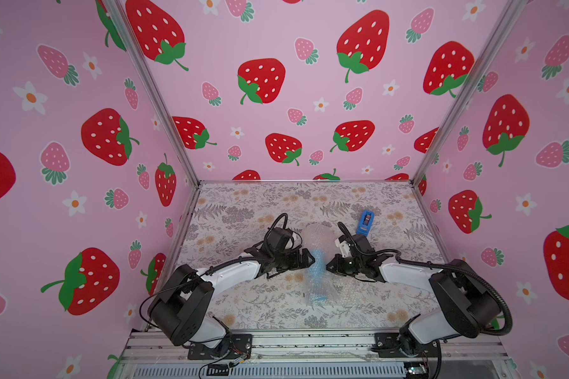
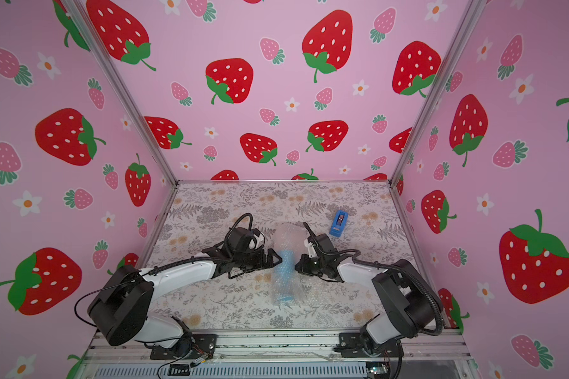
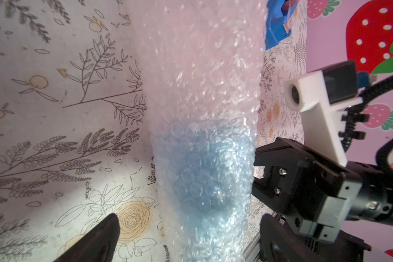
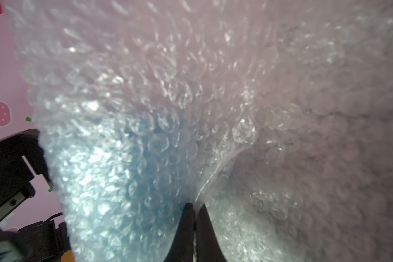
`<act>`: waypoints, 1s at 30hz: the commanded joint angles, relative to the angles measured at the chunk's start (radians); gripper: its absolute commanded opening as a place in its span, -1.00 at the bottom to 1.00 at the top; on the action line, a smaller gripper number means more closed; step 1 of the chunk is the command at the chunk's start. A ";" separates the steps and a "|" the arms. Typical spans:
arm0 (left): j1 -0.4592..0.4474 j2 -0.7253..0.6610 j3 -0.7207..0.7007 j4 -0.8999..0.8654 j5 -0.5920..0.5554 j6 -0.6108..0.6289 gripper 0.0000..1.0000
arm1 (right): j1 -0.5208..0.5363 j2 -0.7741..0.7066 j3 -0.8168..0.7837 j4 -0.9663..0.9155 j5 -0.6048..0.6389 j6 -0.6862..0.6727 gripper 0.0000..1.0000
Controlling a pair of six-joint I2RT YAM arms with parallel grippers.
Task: Wrap wine glasses in bubble wrap
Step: Wrap the wine glass in bubble wrap.
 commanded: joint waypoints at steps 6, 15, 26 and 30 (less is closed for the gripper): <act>0.008 0.040 0.028 0.056 -0.002 -0.070 0.99 | 0.022 0.058 0.005 0.097 0.007 0.028 -0.86; 0.011 0.063 0.042 0.048 -0.008 -0.087 0.99 | 0.038 0.125 0.016 0.154 0.018 0.040 -0.87; 0.005 0.096 0.079 0.028 -0.003 -0.117 0.98 | 0.067 0.175 0.020 0.185 0.040 0.047 -0.89; -0.004 0.106 0.085 0.038 -0.006 -0.122 0.99 | 0.079 0.179 0.021 0.182 0.049 0.044 -0.89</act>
